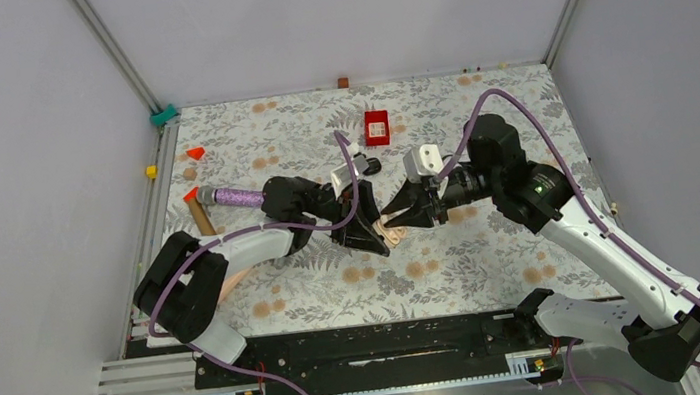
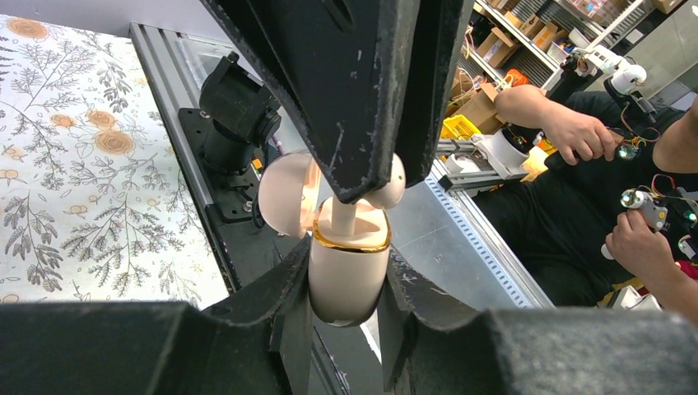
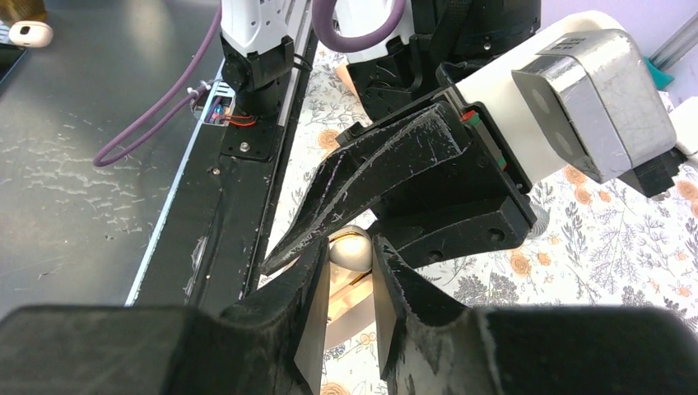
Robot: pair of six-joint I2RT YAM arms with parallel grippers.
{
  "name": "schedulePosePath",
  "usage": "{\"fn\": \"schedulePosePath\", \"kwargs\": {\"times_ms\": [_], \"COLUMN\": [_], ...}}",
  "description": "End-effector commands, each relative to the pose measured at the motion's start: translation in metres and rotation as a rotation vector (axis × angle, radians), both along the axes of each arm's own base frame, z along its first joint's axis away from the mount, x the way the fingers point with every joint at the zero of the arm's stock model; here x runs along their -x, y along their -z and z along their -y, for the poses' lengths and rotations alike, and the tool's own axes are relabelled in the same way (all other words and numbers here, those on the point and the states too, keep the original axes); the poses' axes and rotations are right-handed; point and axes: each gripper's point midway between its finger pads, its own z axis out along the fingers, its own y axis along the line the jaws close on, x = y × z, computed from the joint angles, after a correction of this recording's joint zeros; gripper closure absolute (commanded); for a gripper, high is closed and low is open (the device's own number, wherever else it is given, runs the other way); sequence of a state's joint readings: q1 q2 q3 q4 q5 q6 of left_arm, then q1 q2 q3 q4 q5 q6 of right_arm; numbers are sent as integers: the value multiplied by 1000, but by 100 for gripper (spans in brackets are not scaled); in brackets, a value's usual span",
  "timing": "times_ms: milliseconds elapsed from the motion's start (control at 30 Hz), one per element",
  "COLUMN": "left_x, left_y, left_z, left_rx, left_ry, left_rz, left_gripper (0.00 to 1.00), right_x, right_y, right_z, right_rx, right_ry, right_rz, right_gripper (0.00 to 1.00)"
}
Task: Insert the wireless bluetooth earbuds into the charging case
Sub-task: Place the earbud in the charging case.
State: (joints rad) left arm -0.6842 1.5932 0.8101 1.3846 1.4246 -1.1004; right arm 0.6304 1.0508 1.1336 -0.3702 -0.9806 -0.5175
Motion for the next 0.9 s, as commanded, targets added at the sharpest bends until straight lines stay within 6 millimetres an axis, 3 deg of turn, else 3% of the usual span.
{"fn": "schedulePosePath", "kwargs": {"times_ms": [0,300,867], "left_x": [-1,-1,-1], "left_y": [-28,-30,-25], "left_z": [-1,-3,-2], "left_rx": [106,109,105], "left_ry": [-32,-33,-32], "left_rz": [99,105,105], "left_gripper": [100,100,100], "right_x": [18,18,-6], "right_y": [5,7,3], "right_z": [2,4,-1], "right_rx": [15,26,19], "right_ry": [-72,-74,41], "right_rz": [-41,-17,-15], "right_gripper": [69,63,63]}}
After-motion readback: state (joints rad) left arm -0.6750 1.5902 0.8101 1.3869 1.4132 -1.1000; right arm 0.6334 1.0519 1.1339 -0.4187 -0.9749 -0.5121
